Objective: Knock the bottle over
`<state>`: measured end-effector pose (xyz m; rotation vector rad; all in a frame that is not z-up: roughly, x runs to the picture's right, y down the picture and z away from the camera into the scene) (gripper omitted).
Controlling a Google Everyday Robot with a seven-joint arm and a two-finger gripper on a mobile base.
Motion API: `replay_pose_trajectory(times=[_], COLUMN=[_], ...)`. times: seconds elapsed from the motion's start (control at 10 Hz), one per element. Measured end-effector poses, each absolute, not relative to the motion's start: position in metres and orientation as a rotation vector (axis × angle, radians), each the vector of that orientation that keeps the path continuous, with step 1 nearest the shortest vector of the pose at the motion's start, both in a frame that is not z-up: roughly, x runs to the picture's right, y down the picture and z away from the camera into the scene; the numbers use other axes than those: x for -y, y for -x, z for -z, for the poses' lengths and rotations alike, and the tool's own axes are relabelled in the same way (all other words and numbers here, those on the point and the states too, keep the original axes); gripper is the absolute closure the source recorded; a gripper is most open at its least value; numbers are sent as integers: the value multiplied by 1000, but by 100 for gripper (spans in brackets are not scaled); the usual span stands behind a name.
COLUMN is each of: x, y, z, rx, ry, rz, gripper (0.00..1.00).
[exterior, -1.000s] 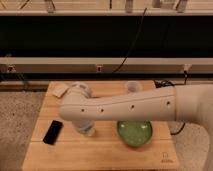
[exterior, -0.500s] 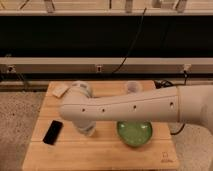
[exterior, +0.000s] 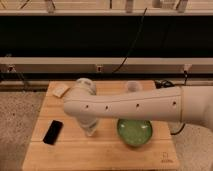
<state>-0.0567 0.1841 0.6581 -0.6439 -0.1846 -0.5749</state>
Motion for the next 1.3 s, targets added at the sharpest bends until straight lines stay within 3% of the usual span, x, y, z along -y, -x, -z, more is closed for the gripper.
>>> replay_pose_trajectory(times=[0.5, 1.3], x=[-167, -151], y=[49, 112], z=[-692, -721], rx=[198, 290], ry=[650, 640], rz=[555, 635], gripper=[97, 97])
